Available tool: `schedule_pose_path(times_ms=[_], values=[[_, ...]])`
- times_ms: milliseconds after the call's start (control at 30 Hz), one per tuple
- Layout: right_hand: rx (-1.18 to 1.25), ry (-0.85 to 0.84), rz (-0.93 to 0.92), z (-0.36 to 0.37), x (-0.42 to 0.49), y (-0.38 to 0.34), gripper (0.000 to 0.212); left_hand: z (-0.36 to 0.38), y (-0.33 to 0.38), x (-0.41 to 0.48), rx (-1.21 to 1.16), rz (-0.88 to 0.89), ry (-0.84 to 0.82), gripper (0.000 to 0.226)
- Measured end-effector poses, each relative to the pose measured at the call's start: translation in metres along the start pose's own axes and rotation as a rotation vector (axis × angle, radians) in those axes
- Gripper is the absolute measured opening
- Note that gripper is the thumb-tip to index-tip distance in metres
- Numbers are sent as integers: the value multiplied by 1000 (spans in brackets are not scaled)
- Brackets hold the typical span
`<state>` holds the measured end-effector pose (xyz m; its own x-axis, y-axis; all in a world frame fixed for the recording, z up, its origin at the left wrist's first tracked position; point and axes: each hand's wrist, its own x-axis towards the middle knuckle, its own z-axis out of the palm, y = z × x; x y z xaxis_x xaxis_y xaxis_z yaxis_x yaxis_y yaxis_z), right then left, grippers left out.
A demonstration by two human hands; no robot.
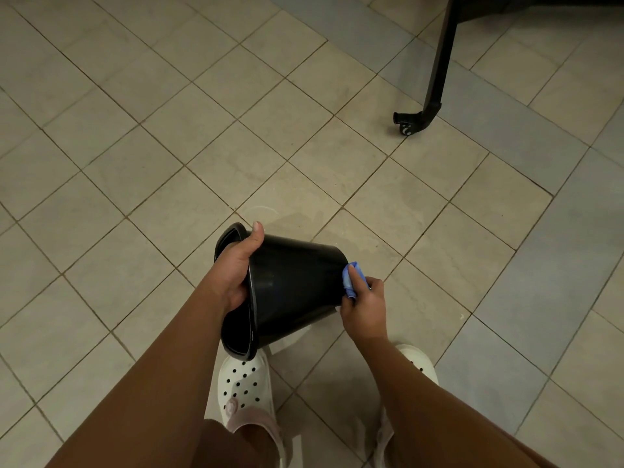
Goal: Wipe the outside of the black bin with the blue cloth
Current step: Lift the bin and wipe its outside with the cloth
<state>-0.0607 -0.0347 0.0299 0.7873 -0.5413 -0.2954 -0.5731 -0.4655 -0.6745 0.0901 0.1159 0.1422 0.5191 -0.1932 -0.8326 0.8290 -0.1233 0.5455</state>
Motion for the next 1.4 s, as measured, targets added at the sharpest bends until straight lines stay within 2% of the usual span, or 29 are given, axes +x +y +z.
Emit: schedule_pose_path(times_ms=[200,400,533,633,733,833,1167,1233,1300,1400], values=[[-26,-55,41,0,0,-3,56,7,9,-3,27,79,54,47],[-61,-160,92,1,15,-19,47,11,17,-6,161,173,86,23],[-31,-237,82,5,23,-33,43,12,24,-6,345,237,87,44],[33,-243,88,9,25,-46,46,18,28,-8,531,311,67,30],[86,-220,92,8,33,-59,49,26,31,-14,760,320,16,43],[147,-182,118,3,42,-66,48,28,30,-15,880,281,-32,47],[47,-115,-61,1,41,-76,53,21,37,-17,852,295,-65,17],[36,-142,-13,2,42,-73,53,18,38,-16,886,291,-62,26],[21,-173,21,4,44,-71,51,17,39,-16,968,292,-60,44],[14,-198,36,8,45,-71,48,17,38,-14,1095,309,-62,47]])
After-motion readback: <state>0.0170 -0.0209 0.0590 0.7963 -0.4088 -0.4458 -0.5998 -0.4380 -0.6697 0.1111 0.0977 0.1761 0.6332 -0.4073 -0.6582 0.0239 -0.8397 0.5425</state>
